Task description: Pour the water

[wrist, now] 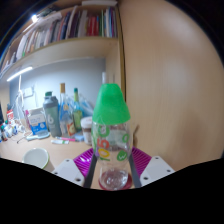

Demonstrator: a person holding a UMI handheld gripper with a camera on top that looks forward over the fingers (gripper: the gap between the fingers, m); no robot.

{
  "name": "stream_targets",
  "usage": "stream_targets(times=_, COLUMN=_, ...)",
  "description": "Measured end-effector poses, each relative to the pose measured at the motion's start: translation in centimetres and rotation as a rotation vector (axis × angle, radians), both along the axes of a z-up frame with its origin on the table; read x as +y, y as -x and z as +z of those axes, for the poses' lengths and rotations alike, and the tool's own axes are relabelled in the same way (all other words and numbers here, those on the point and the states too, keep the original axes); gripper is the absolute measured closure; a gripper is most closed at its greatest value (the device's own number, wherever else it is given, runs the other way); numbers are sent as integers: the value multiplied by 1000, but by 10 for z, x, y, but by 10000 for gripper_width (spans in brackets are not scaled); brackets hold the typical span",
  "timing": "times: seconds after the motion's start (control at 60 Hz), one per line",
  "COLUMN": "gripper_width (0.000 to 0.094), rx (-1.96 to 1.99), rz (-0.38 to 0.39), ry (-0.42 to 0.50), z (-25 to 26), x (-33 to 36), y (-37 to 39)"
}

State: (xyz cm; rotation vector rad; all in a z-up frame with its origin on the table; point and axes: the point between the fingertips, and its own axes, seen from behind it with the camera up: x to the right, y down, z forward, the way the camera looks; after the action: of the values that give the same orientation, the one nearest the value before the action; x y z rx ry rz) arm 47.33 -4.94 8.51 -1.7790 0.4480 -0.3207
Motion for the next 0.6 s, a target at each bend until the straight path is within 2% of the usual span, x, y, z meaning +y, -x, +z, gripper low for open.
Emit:
stream_targets(times=0.017, gripper_width=275, rx=25, rz=4, ry=28, z=-6, x=-2, y=2)
stream_targets(times=0.083, gripper_width=76, rx=128, rz=9, ry=88, z=-18, x=-17, y=16)
stream_targets(times=0.167, gripper_width=97, rx=177, rz=3, ry=88, z=-11, x=-46, y=39)
stream_targets(times=0.317, gripper_width=97, rx=123, rz=11, ry=140, z=20, x=-111, y=83)
stream_targets(times=0.467, gripper_width=98, rx=108, rz=47, ry=171, z=57, x=-175, y=159)
stream_targets(times=0.6, gripper_width=101, rx=103, rz=66, ry=159, z=100, x=-234, y=233)
